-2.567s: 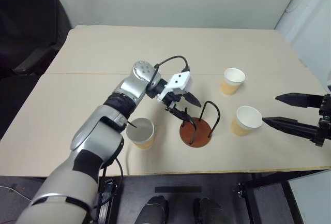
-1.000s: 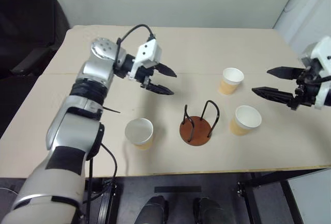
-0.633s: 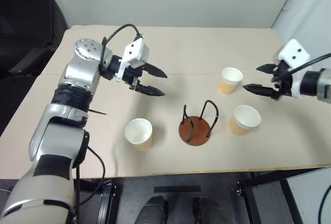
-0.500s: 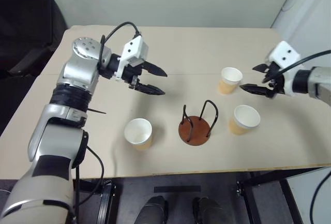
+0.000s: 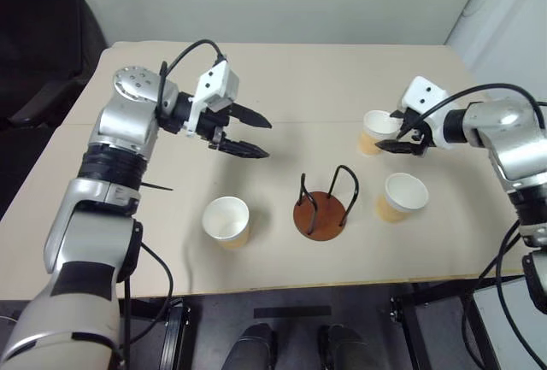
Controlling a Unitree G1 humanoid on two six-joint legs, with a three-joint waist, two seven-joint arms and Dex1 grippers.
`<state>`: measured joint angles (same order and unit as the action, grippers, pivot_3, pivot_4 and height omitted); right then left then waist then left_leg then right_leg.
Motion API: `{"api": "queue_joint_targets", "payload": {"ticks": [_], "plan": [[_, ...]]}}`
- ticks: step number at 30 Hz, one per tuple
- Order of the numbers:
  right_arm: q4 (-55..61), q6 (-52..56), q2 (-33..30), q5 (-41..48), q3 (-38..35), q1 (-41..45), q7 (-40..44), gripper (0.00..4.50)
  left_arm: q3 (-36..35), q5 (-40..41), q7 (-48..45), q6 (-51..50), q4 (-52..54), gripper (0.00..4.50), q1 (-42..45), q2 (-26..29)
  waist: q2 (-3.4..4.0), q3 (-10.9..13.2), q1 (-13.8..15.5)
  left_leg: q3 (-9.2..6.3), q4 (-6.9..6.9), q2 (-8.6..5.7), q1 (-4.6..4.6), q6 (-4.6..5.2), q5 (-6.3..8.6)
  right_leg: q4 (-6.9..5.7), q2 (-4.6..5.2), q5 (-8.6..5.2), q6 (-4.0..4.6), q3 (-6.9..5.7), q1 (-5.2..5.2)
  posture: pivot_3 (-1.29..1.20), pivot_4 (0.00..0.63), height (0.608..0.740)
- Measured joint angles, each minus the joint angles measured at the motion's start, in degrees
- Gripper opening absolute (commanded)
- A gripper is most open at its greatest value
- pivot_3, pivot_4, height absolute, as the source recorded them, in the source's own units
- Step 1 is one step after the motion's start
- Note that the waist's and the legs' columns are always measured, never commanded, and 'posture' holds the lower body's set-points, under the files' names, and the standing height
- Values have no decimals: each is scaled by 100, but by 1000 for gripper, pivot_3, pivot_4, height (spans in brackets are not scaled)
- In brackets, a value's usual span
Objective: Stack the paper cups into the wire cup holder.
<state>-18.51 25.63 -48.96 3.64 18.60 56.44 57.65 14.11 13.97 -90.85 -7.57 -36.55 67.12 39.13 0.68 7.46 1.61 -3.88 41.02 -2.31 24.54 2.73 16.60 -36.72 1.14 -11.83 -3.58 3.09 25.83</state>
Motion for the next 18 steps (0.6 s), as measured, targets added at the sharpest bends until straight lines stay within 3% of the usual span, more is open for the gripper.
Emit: {"api": "queue_joint_targets", "payload": {"ticks": [17,18], "plan": [[-1901,-1239,753,-1153,71,506,220,3781,-70,-74,0,-39,63,3314,-54,-16,2,1,1,-2,-7,0,8,-2,-1,9,0,2,4,0,6,0,150,740],[-1968,-1291,782,-1199,71,526,216,3596,-70,-76,0,-39,63,3345,-56,-25,2,1,2,-2,-8,0,8,-3,-1,9,0,2,4,0,6,0,150,740]]}}
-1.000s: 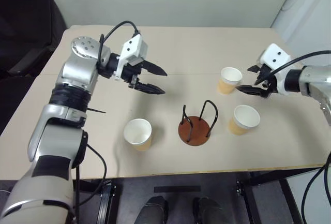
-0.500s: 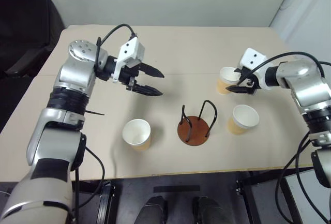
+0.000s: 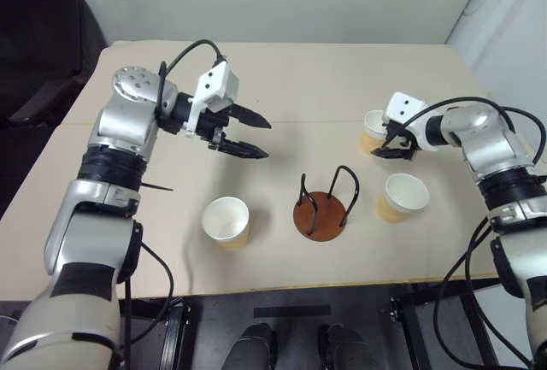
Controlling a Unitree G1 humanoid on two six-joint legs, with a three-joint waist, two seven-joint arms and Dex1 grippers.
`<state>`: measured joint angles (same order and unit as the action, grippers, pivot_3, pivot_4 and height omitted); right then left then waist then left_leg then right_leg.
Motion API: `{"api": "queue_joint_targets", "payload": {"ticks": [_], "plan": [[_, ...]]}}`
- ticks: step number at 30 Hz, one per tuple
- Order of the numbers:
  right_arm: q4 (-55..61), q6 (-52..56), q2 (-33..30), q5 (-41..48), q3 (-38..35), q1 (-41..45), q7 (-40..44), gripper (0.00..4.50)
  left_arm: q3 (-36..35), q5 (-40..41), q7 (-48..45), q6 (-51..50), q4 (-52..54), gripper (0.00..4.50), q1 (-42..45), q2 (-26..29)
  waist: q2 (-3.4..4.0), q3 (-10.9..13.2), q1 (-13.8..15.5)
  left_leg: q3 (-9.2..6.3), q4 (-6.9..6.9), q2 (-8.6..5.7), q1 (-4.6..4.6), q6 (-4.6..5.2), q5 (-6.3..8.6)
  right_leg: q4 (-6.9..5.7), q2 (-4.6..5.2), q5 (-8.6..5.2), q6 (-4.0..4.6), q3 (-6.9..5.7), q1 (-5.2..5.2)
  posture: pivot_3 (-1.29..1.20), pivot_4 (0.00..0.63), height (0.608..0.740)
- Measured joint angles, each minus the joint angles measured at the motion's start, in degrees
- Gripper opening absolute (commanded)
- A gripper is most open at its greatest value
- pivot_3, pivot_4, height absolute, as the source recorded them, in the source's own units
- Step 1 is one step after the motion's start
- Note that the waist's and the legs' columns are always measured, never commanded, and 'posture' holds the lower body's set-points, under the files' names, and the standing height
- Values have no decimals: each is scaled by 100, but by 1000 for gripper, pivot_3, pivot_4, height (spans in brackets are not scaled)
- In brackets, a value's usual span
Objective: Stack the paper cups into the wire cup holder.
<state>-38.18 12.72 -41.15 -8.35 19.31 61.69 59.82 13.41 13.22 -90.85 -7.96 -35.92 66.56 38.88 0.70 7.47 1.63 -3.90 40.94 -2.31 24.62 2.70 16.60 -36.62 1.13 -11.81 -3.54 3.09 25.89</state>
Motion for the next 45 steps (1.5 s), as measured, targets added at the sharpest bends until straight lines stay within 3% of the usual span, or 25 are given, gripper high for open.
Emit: {"api": "queue_joint_targets", "payload": {"ticks": [3,11,16,25,32,37,45], "plan": [[-194,-122,75,-123,0,53,-31,2919,0,-5,0,0,1,3357,0,-14,0,0,2,-1,-1,0,0,-1,0,2,0,0,0,0,0,0,150,740],[-402,-264,152,-322,-4,94,-79,17,4,-16,-1,-11,72,3357,0,-33,1,0,4,-1,-4,0,2,-2,0,10,0,1,1,0,-1,0,150,740],[131,-134,-26,-306,-33,82,212,17,63,12,-1,-90,202,3357,0,-1,6,3,9,-1,-8,0,11,-3,0,23,0,1,2,-2,2,0,150,740],[2720,1359,-677,206,-505,-408,931,17,62,373,-2,-549,533,3357,-39,51,6,4,15,-3,-15,0,29,-6,0,61,0,2,3,-7,3,0,150,740],[5331,3592,-1356,1402,-1306,-319,1336,17,296,869,-2,-785,979,3357,-319,578,7,4,10,-7,-30,1,27,-8,-1,73,-2,2,2,-8,1,0,150,740],[6264,4779,-1593,2293,-1457,-46,1391,17,599,884,-2,-517,867,3357,-317,675,7,4,15,-10,-10,0,27,-8,-1,63,-3,2,2,-7,-1,0,150,740],[7016,5719,-1722,3371,-1453,254,1297,17,981,815,-1,-3,405,3357,-142,617,7,4,9,-11,-6,1,27,-7,-2,57,-4,2,2,-7,3,0,150,740]]}}
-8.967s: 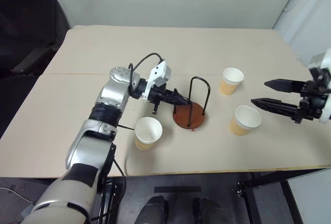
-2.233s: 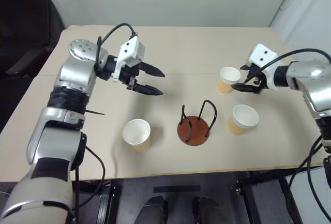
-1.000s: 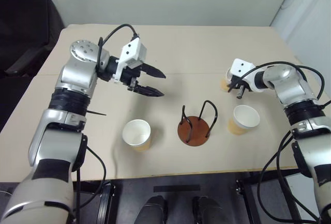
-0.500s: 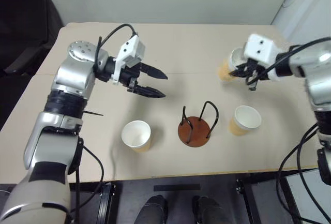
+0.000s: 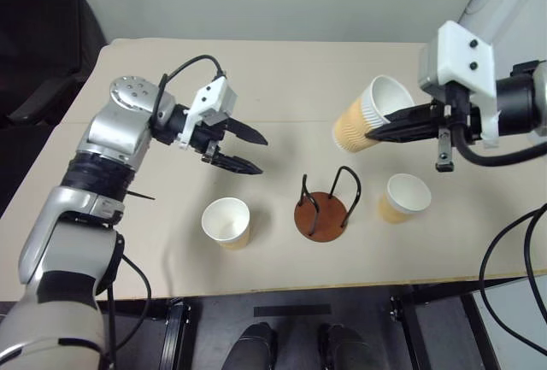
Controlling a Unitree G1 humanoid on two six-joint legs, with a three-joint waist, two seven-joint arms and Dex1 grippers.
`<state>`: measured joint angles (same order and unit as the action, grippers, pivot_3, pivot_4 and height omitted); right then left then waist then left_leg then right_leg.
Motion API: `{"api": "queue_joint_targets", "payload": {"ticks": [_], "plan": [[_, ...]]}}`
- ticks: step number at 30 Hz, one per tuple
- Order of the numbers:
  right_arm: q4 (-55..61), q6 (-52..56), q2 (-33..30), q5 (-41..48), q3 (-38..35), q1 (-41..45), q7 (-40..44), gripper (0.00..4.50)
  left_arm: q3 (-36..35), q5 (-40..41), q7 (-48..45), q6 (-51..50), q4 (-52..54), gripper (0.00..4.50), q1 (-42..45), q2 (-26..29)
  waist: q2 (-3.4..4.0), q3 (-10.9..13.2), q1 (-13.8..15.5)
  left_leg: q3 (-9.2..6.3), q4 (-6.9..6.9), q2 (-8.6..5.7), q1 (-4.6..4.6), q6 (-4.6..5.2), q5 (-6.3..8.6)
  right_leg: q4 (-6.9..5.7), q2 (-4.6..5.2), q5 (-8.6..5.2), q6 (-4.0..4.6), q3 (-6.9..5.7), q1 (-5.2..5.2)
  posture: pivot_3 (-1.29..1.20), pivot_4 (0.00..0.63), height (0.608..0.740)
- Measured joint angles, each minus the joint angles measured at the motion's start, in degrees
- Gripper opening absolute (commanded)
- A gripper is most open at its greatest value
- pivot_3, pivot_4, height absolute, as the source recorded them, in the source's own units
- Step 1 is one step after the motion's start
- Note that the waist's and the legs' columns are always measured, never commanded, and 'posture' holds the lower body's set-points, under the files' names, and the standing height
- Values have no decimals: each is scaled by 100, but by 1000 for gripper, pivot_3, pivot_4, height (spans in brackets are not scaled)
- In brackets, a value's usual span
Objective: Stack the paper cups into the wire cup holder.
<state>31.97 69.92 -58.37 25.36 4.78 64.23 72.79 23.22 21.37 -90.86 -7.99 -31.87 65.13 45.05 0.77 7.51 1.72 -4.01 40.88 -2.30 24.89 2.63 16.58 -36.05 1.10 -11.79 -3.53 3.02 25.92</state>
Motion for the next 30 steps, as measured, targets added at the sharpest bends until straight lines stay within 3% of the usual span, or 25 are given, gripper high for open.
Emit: {"api": "queue_joint_targets", "payload": {"ticks": [14,30], "plan": [[216,-199,-83,431,783,-113,-255,17,224,-246,0,707,-629,3357,130,-159,0,0,-3,-3,2,-1,2,1,0,-1,-2,0,0,-1,3,0,150,740],[337,-370,-54,500,1048,-399,-480,17,225,-373,0,1010,-934,3357,288,-357,0,0,-1,-6,3,0,3,2,0,-2,-2,0,0,-5,2,0,150,740]]}}
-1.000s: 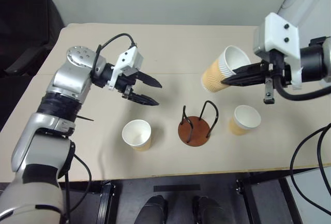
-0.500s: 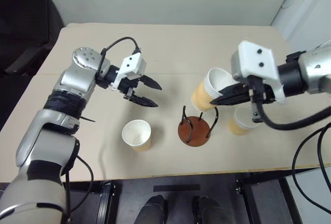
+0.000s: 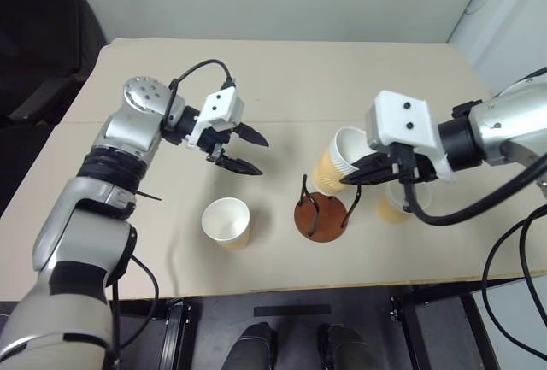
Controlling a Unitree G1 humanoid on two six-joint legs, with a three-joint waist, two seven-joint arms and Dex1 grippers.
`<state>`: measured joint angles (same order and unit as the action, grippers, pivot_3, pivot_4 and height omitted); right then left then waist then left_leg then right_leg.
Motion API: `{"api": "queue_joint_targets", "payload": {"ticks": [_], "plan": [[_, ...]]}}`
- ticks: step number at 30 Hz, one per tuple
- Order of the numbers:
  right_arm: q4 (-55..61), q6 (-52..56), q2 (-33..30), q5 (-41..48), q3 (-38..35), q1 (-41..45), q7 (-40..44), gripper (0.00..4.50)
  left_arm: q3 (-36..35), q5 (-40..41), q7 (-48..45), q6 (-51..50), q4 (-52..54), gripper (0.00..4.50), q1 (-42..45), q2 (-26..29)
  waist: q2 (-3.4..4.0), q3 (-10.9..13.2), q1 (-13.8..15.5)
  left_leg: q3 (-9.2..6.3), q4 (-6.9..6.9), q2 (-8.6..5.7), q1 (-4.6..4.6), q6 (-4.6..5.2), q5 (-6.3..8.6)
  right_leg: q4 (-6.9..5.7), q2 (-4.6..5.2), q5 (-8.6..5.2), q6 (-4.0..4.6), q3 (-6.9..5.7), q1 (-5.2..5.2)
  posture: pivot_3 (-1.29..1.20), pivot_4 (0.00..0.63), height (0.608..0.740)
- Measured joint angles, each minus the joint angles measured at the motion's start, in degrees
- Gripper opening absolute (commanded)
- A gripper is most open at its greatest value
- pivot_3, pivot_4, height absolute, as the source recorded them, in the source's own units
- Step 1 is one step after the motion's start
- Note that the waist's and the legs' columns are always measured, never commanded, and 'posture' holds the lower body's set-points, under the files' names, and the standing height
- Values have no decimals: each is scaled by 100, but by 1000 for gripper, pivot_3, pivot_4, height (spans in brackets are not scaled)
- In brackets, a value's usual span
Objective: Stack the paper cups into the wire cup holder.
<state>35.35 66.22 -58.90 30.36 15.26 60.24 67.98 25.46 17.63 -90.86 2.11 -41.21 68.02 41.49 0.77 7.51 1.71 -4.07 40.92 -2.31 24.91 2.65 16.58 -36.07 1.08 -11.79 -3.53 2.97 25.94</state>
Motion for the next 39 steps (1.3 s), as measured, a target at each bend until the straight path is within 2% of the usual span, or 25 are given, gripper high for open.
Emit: {"api": "queue_joint_targets", "payload": {"ticks": [9,12,19,24,28,34,39], "plan": [[225,-266,-285,-20,162,-298,85,17,3,83,0,-14,-5,3357,96,-70,0,0,-2,-1,0,0,0,0,0,-1,1,0,0,0,-1,0,150,740],[220,-337,-301,-33,203,-298,104,914,11,246,-1,-145,74,3357,133,-84,0,0,-2,-1,0,0,0,0,0,-1,0,0,0,0,0,0,150,740],[110,-259,-23,-25,231,-216,-79,3351,55,690,-2,-523,421,3357,167,-11,0,0,-13,1,1,2,0,0,0,-4,0,0,0,1,0,0,150,740],[-54,49,312,91,1,-60,-463,3351,64,1130,-2,-904,798,3357,171,129,0,0,-9,0,3,0,1,1,0,-2,0,0,0,0,-1,0,150,740],[-137,453,241,367,-611,-41,-679,3351,71,1491,-2,-1186,1101,3357,171,311,0,0,9,0,2,0,1,1,0,4,0,0,0,-1,-3,0,150,740],[176,830,-692,862,-1614,-1173,-630,3351,69,1837,-3,-1512,1361,3357,191,549,0,0,37,-1,1,0,0,1,0,6,2,0,0,-3,-10,0,150,740],[338,108,-1694,559,-1961,-2864,-481,3351,70,1858,-4,-1518,1424,3357,198,598,0,0,42,-1,2,0,-6,0,0,3,2,0,-1,-2,-18,0,150,740]]}}
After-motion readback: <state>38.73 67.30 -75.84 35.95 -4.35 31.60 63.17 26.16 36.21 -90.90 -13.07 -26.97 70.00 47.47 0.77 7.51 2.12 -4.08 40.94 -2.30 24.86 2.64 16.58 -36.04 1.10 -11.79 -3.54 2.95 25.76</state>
